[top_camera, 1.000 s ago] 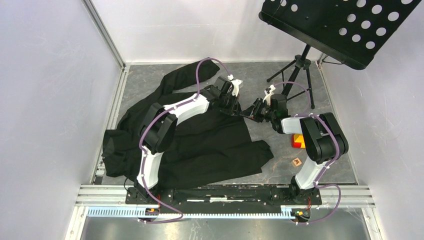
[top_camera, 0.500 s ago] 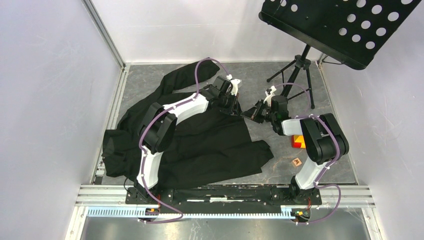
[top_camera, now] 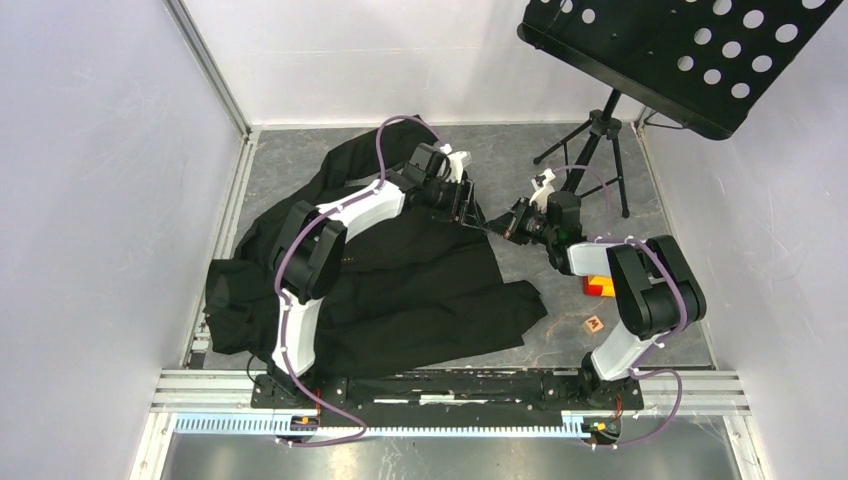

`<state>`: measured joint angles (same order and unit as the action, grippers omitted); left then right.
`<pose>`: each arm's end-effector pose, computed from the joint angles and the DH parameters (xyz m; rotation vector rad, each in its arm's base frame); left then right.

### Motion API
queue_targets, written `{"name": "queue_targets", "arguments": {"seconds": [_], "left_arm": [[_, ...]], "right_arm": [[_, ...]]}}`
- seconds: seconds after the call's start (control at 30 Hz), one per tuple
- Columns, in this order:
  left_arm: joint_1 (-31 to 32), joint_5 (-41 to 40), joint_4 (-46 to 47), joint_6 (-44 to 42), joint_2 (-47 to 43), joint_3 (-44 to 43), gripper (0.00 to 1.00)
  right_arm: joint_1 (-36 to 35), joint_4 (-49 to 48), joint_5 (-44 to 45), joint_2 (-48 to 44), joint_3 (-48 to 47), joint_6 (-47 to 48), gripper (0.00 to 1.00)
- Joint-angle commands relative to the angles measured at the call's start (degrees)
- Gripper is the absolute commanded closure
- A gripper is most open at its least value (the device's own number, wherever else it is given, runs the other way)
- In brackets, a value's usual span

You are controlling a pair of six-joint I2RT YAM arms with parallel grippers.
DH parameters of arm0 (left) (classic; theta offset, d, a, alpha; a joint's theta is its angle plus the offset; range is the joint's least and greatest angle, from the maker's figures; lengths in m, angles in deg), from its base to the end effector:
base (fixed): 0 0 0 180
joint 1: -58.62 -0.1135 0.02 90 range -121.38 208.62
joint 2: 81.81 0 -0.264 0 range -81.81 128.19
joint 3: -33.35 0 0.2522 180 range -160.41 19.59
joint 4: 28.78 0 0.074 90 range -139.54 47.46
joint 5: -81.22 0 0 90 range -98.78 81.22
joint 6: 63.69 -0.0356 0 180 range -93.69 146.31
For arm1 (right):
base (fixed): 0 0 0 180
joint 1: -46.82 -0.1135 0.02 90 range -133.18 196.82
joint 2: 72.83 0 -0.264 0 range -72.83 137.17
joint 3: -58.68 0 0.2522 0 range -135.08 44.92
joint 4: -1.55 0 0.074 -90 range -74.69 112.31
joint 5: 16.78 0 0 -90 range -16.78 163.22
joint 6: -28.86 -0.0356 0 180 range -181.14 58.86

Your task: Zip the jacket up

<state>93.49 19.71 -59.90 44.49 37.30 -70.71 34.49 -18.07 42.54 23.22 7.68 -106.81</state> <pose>0.3717 -0.2797 0.2027 0.6117 2.4216 -1.0108 0.3092 0.0862 0.1526 0.2561 2.1362 1.1579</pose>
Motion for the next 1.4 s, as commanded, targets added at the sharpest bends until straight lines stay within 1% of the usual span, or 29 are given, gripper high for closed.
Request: {"name": "queue_targets", "arguments": {"seconds": [0.0,0.03,0.1,0.13,0.33,0.47,0.53,0.7,0.9,1.0,1.07,1.17,1.3,1.37], "left_arm": [[0.02,5.68,1.05,-2.66,-2.56,1.13,0.28],[0.02,6.05,0.95,-3.64,-2.75,1.37,0.27],[0.04,7.47,0.23,-5.65,-2.38,1.25,0.17],[0.02,7.91,-0.67,-6.57,-1.95,0.74,0.16],[-1.03,11.40,-2.23,-11.11,-0.46,0.24,0.16],[-3.24,15.28,-2.85,-11.52,1.32,-1.73,0.28],[-3.50,16.54,-2.93,-12.07,1.78,-2.05,0.29],[-3.41,19.80,-3.20,-12.76,3.69,-2.78,0.19],[-3.40,23.09,-4.59,-13.77,6.49,-5.11,0.18],[-3.45,25.32,-4.32,-13.97,6.86,-5.18,0.25],[-3.50,26.17,-3.37,-13.49,6.75,-4.73,0.34],[-3.58,26.10,-3.16,-13.30,6.54,-4.86,0.54],[-3.87,27.68,0.20,-10.98,5.82,-3.51,0.64],[-3.85,28.11,0.57,-10.55,5.64,-3.39,0.75]], "right_arm": [[0.27,-2.82,-2.47,-2.65,0.84,1.59,1.00],[0.24,-2.78,-2.76,-2.85,0.91,1.59,1.00],[0.16,-2.81,-3.39,-3.38,0.87,1.64,1.00],[0.18,-2.76,-3.83,-3.61,0.85,1.64,1.00],[0.15,-3.13,-5.74,-4.09,0.14,1.68,1.00],[0.13,-4.06,-7.23,-3.28,-0.34,1.28,1.00],[0.17,-4.64,-7.96,-3.02,-0.55,1.04,1.00],[0.15,-5.28,-8.85,-2.83,-0.99,1.02,1.00],[0.16,-6.15,-9.83,-2.57,-1.56,0.41,1.00],[0.10,-6.10,-10.02,-2.70,-1.78,0.33,1.00],[0.13,-6.04,-10.17,-2.55,-1.96,0.32,1.00],[0.17,-6.02,-10.19,-2.61,-2.14,0.32,1.00],[0.14,-6.36,-10.37,-2.56,-2.06,0.32,1.00],[0.09,-6.47,-10.30,-2.56,-2.05,0.49,1.00]]}}
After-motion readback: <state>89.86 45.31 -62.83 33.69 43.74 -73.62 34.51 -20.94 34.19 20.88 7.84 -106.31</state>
